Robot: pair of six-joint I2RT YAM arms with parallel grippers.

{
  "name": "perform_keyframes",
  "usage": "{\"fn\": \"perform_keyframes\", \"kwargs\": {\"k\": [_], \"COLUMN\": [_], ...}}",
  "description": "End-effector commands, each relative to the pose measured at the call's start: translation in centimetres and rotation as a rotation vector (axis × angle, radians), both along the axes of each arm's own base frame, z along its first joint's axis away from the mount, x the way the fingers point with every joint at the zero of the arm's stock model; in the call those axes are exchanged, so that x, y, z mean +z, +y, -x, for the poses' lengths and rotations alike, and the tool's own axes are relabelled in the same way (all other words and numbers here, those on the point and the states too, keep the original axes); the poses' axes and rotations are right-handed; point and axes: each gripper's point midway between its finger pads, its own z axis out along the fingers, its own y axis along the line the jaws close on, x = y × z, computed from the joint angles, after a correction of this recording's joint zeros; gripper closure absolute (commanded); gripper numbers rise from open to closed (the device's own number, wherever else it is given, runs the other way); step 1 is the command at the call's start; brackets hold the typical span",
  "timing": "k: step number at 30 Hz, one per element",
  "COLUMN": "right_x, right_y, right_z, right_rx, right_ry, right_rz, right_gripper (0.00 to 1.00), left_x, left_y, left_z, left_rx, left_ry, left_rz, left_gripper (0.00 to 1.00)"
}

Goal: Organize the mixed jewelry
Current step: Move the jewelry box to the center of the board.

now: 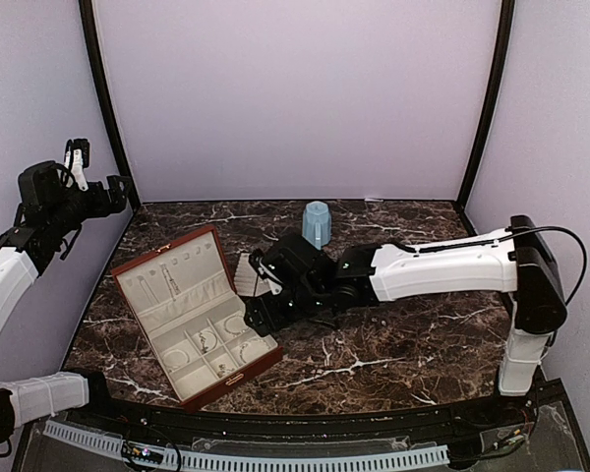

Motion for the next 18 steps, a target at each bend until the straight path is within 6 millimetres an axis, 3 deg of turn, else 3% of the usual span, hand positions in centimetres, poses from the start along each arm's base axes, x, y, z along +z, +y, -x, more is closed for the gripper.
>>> {"fn": "perform_keyframes", "kwargs": {"k": [1,8,16,18], "right_x": [-0.9,-2.8,-3.8,-3.7], "right_y": [-2.6,-5.3,-6.3,-6.4], "right_z": [-0.2,0.9,2.5,2.8], "right_rx": [-0.126,-0.216,-0.239,-0.236], "right_ry": [0.085,0.185,0.284,0.304], "right_rz": [0.005,0.03,0.009,-0.01], "right_gripper": [0.16,0.14,0.12,0.08], "left_x": [0.3,0.4,0.6,0.7], "left_y": [0.0,0.0,-0.1,-0.1], "left_z": [0.1,0.2,0.4,0.4], "left_rx": [0.002,-0.002,-0.004,-0.006], "left_ry": [-0.026,-0.029,-0.037,-0.04], "left_rz": [-0.018,-0.015,-0.013,-0.011], "left_gripper": [0.01,0.01,0.01,0.01]}}
